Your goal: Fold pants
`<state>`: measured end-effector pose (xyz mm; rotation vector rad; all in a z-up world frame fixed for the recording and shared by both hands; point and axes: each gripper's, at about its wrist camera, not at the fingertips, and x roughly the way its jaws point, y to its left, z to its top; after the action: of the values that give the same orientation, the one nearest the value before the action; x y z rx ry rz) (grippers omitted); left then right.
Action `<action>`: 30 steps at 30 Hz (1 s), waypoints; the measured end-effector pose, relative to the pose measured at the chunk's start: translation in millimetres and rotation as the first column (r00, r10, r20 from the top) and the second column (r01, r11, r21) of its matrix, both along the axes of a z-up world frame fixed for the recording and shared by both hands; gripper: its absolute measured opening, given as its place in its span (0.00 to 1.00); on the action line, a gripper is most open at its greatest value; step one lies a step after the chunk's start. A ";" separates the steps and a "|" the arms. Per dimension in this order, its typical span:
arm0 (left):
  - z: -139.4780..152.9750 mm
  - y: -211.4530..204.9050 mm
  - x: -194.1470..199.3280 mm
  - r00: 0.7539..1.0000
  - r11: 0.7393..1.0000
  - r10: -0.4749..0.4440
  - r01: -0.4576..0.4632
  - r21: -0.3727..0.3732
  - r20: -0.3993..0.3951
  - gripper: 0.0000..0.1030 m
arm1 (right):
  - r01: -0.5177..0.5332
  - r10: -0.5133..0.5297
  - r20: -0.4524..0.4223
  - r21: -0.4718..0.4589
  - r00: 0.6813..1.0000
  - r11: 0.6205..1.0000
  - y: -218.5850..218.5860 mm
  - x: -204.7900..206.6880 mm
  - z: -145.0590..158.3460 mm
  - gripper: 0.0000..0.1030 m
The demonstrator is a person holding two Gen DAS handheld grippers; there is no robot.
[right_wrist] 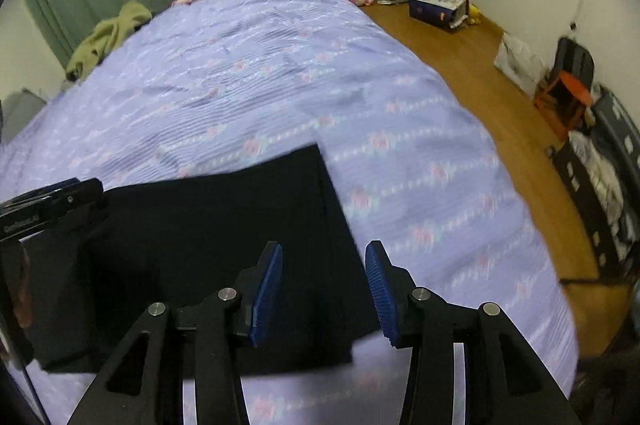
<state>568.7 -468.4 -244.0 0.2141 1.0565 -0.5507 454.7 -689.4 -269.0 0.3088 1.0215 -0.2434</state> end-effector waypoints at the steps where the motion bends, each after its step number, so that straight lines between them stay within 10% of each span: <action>1: 2.0 0.1 -9.0 1.000 1.000 -0.016 0.016 0.010 0.016 0.75 | 0.009 -0.009 0.004 0.023 1.000 1.000 0.7 -8.8 -1.6 0.43; 7: -9.7 8.7 -73.8 0.995 0.992 -0.090 0.087 0.090 0.037 0.76 | 0.071 -0.068 -0.029 0.144 0.997 0.987 0.0 -47.3 -29.0 0.43; 19: -49.3 46.4 -134.9 0.994 0.990 0.042 -0.028 0.141 -0.102 0.76 | 0.181 -0.161 -0.085 0.326 0.983 0.928 -10.1 -51.5 -86.8 0.43; 25: -49.9 50.4 -128.2 0.990 0.986 0.107 -0.093 0.142 -0.097 0.75 | 0.174 -0.155 -0.089 0.295 0.984 0.940 -7.1 -48.1 -82.8 0.08; 30: -40.0 49.2 -133.3 0.991 0.987 0.107 -0.097 0.131 -0.076 0.75 | 0.160 -0.163 0.003 0.154 0.987 0.975 -13.0 -39.3 -39.0 0.05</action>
<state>435.4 -419.1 -283.9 0.2493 1.1777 -0.4028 415.3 -702.4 -308.0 0.5337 1.0026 -0.3097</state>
